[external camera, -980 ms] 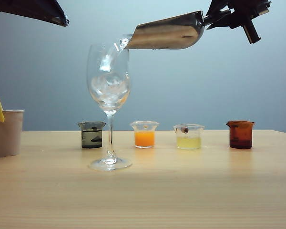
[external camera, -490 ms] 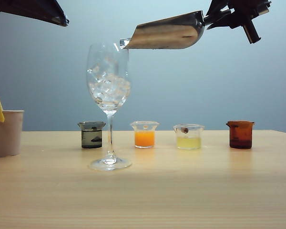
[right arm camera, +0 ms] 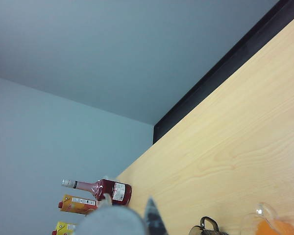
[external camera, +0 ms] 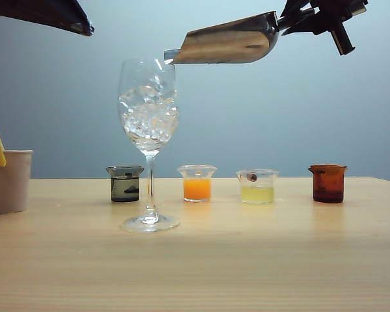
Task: Pick up the ice scoop on the desk filled with ice cubes, pour the ice into the goblet, and finally put the scoop back on the table.
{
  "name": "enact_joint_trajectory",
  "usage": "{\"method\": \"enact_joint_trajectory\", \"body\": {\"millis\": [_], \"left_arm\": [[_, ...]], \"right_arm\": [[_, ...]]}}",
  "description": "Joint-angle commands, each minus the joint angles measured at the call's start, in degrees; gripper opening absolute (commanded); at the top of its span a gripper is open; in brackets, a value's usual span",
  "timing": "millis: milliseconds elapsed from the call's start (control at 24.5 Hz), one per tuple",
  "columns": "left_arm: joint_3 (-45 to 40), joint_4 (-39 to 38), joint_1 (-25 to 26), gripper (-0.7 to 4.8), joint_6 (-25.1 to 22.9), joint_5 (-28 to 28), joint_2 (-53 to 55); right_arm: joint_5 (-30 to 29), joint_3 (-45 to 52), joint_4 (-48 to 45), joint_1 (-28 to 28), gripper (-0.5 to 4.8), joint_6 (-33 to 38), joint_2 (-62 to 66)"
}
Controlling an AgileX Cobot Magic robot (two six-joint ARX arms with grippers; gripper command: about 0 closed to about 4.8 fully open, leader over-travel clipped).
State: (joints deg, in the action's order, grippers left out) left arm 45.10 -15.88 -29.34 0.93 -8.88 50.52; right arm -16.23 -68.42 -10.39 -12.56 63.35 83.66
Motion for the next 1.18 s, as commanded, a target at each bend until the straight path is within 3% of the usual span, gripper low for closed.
{"method": "enact_joint_trajectory", "body": {"millis": [41,735,1184], "left_arm": [[0.5,0.6,0.0,-0.05,0.0,-0.1,-0.1],[0.5,2.5,0.0,-0.06,0.0,0.0,-0.1],[4.9,2.7,0.0,-0.06,-0.3,0.3,-0.1]], "right_arm": [[0.0,-0.5,-1.4,-0.1,-0.06,0.0,-0.4],[-3.0,0.5,-0.1,7.7,-0.05,-1.0,-3.8],[-5.0,6.8,0.7,22.3,-0.05,-1.9,-6.9]]}}
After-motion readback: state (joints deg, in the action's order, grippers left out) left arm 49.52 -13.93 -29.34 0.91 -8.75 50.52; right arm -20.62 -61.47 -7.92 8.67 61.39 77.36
